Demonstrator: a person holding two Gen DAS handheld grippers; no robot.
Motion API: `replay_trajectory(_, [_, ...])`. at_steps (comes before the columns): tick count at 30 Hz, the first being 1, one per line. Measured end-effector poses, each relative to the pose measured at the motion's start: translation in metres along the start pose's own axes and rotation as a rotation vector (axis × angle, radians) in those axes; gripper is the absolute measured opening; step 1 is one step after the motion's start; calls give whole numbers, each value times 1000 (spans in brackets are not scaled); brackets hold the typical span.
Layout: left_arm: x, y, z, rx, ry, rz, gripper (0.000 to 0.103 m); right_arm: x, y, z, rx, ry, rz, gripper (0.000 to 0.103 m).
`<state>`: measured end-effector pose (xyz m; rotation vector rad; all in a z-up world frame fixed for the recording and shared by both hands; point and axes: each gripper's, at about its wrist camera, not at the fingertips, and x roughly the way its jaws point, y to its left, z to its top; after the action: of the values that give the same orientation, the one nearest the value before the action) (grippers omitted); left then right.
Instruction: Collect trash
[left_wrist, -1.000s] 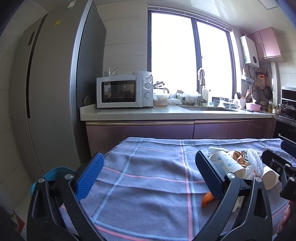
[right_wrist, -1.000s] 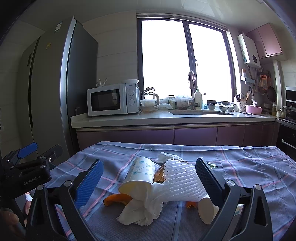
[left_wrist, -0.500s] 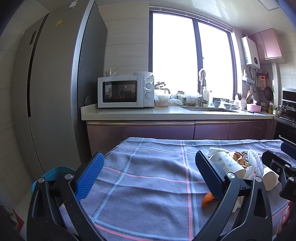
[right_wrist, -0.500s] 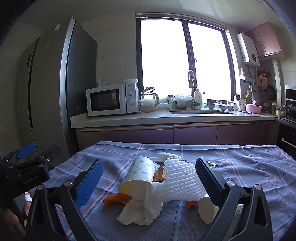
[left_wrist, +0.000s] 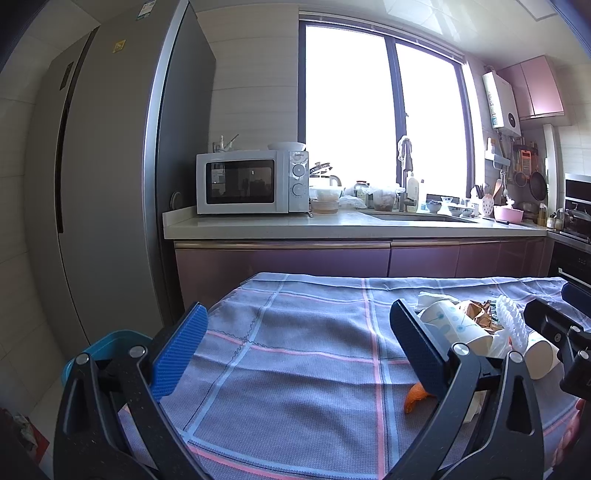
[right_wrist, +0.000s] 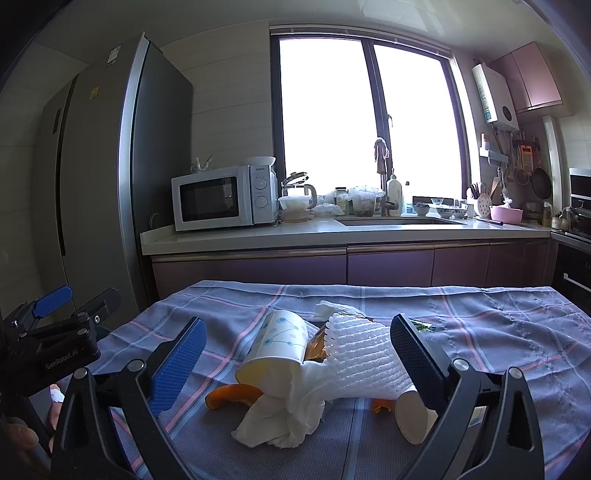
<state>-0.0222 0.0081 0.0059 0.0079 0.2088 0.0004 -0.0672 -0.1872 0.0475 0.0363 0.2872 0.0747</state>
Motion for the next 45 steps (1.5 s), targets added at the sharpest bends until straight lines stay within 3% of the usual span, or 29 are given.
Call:
replay_trajectory(15, [2, -8, -2, 18, 25, -32, 97, 7, -8, -3, 22, 17, -9, 96])
replay_trajectory(24, [30, -38, -9, 93, 131, -183, 97, 33, -42, -12, 98, 138, -74, 96])
replay_trajectory(30, [66, -69, -17, 177, 263, -311, 96, 50, -51, -18, 97, 214, -56, 96])
replay_trajectory(32, [76, -79, -22, 201, 292, -336, 95, 52, -51, -18, 96, 220, -41, 91])
replay_trajectory(36, [95, -97, -29, 242, 354, -380, 84, 59, -52, -19, 94, 253, -21, 78])
replay_trajectory(38, [101, -104, -32, 253, 378, -395, 78, 62, -54, -20, 102, 268, -10, 66])
replay_trajectory(45, [116, -118, -35, 260, 430, -415, 32, 62, -57, -20, 118, 276, 32, 35])
